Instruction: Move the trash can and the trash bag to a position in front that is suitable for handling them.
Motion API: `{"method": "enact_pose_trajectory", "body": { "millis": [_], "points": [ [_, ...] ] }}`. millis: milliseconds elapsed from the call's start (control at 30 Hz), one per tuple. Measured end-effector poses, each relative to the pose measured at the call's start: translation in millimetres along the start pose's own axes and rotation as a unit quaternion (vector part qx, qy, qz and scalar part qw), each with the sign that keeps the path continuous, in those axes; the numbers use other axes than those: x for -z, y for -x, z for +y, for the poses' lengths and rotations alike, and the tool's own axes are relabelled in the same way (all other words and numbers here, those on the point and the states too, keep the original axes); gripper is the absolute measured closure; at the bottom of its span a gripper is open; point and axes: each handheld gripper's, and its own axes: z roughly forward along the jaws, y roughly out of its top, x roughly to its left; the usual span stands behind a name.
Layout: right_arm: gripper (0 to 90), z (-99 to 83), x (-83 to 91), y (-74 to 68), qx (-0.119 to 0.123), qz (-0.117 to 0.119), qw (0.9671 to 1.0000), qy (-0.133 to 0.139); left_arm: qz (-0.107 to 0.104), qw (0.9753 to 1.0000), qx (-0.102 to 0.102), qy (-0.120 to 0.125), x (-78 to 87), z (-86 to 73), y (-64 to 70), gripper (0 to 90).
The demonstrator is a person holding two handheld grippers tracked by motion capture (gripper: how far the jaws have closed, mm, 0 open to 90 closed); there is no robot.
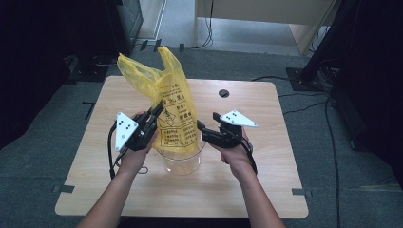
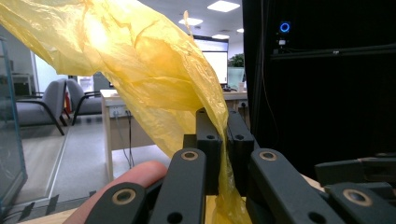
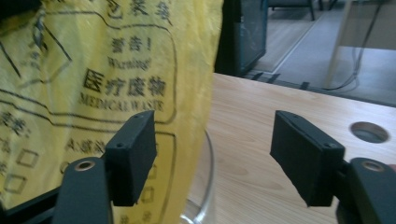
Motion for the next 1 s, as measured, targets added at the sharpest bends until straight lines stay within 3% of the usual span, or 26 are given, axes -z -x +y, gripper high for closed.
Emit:
{"method": "enact_pose_trajectory", "body": {
  "millis": [200,467,567,600,633,667,767,800,933,967,1000],
  "points": [
    [14.8,7.2,-17.4,-4.8,-0.013,0.062,0.9975,-0.029,-0.012,0.9999,-0.002,0.005,-0.3,-1.2,0.3,87.3],
    [14.7,3.1,-33.3,-7.8,-0.012,0.095,0.9936,-0.06,-0.028,0.9996,-0.005,0.005,0.4,-1.8,-0.8,87.8],
    [18.8,2.4,-35.4,-8.7,-0.006,0.093,0.9936,-0.063,-0.034,0.9994,-0.005,0.007,0.3,-2.0,-0.9,87.9],
    [28.9,1.6,-36.1,-9.8,0.004,0.08,0.995,-0.06,-0.037,0.9993,-0.005,0.008,-0.2,-2.3,-0.4,87.9],
    [28.9,1.6,-36.1,-9.8,0.004,0.08,0.995,-0.06,-0.037,0.9993,-0.005,0.008,-0.2,-2.3,-0.4,87.9],
    [38.2,0.8,-35.8,-10.2,0.015,0.065,0.9962,-0.056,-0.039,0.9992,-0.006,0.007,-0.5,-2.5,-0.1,87.9],
    [44.7,-0.1,-35.2,-11.4,0.029,0.054,0.9968,-0.051,-0.044,0.999,-0.009,0.006,-1.1,-3.2,0.4,88.0],
    [50.9,-1.3,-34.9,-12.7,0.041,0.04,0.9973,-0.046,-0.047,0.9988,-0.01,0.006,-1.0,-3.0,0.5,88.0],
    [51.0,-1.8,-34.7,-9.8,0.035,0.043,0.9977,-0.039,-0.051,0.9985,-0.016,0.006,-0.8,-3.7,0.5,88.1],
    [43.0,-0.7,-34.8,-7.2,0.018,0.056,0.9977,-0.035,-0.057,0.998,-0.027,0.008,-0.7,-4.7,0.6,88.1],
    [43.0,-0.7,-34.8,-7.2,0.018,0.056,0.9977,-0.035,-0.057,0.998,-0.027,0.008,-0.7,-4.7,0.6,88.2]
  ]
}}
